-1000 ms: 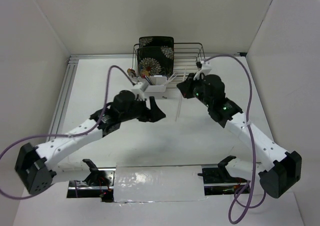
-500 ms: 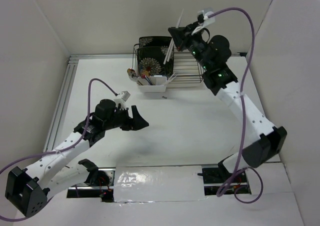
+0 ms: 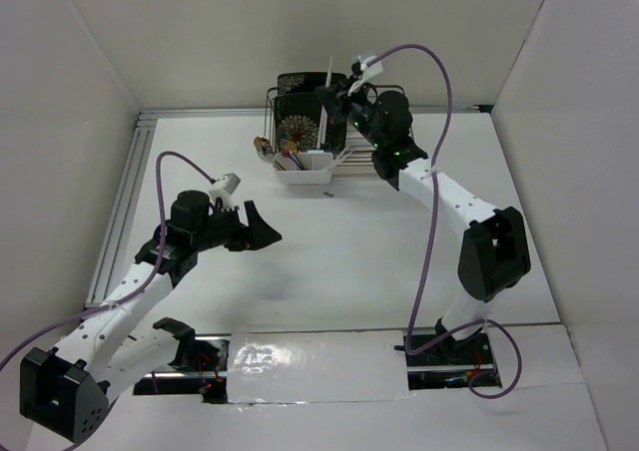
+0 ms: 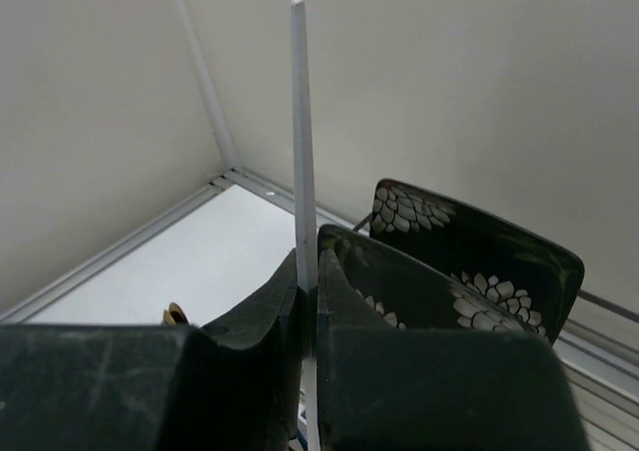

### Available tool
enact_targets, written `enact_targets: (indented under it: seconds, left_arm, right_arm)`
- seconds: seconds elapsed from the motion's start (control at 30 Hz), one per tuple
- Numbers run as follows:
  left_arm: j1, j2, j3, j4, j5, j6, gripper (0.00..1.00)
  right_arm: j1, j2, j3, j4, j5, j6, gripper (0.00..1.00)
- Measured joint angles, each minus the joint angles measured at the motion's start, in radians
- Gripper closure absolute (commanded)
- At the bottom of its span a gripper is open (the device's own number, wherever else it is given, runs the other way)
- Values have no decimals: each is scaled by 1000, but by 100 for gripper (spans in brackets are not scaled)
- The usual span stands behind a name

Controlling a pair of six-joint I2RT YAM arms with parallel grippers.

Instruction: Sort the eating utensils into containers

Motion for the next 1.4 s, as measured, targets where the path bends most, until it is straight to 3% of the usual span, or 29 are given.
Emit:
enact_targets:
  seconds: [0.53, 1.1, 1.2, 1.4]
  left_arm:
    - [222, -3, 1, -61, 154, 111, 13]
    - [230, -2, 8, -100, 168, 153, 13]
    - [230, -1, 8, -99, 170, 153, 13]
    - [236, 0, 8, -83, 179, 152, 13]
  right_arm:
    - [-2, 46, -125, 158, -22, -11, 100]
    - [-2, 93, -212, 243, -48, -61, 100]
    - [-2, 97, -218, 267, -53, -64, 95]
    - [-2, 98, -245, 284, -56, -66, 75]
